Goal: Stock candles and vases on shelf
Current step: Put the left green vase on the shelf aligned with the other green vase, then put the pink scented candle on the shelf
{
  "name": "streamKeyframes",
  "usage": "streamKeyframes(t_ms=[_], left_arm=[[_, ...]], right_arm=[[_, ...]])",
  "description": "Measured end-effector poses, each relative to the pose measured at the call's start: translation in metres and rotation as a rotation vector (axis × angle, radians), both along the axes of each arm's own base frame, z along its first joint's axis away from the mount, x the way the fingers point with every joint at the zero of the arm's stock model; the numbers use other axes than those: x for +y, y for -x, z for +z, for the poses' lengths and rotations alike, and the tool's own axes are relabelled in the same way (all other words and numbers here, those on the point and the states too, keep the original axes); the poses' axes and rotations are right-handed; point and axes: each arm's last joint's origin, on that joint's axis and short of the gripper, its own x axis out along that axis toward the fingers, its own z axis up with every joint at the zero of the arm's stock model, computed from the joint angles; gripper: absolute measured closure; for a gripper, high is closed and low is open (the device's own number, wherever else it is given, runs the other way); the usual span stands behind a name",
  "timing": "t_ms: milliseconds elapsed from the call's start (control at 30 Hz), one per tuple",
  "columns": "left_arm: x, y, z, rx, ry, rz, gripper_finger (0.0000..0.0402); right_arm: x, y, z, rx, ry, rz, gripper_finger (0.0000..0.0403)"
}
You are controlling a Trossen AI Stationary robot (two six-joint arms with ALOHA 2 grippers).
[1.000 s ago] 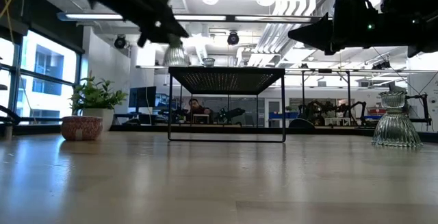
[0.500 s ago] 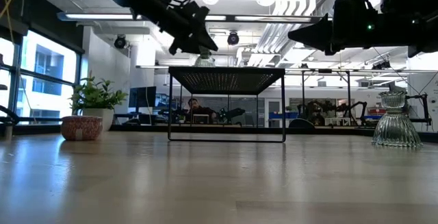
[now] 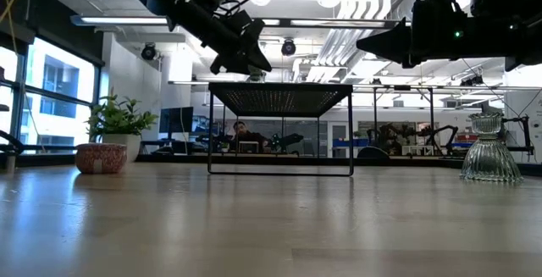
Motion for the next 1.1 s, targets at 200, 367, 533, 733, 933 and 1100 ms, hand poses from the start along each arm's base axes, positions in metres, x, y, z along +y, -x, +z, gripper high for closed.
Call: streamKeyframes(t_ms=[200, 367, 533, 733, 933, 1100], left_arm=[[0.000, 0.000, 0.000, -0.001, 0.004, -0.010, 0.0222], [-0.001, 0.000, 0.000, -0.002, 0.006, -0.015, 0.0214], [-0.001, 0.000, 0.000, -0.002, 0.006, -0.016, 0.0211], [-0.001, 0.000, 0.000, -0.002, 0.007, -0.016, 0.0188], [-0.001, 0.000, 0.000, -0.003, 0.006, -0.017, 0.0161], [-0.004, 0.007, 0.011, 0.002, -0.040, -0.034, 0.0158]], right_arm=[[0.000, 0.000, 0.000, 0.000, 0.000, -0.004, 0.0403], [0.000, 0.000, 0.000, 0.000, 0.000, -0.004, 0.0403], [0.000, 0.000, 0.000, 0.000, 0.000, -0.004, 0.0403], [0.000, 0.000, 0.000, 0.000, 0.000, -0.003, 0.0403], [0.000, 0.000, 0.000, 0.002, 0.004, -0.004, 0.0403], [0.000, 0.000, 0.000, 0.002, 0.005, -0.004, 0.0403]])
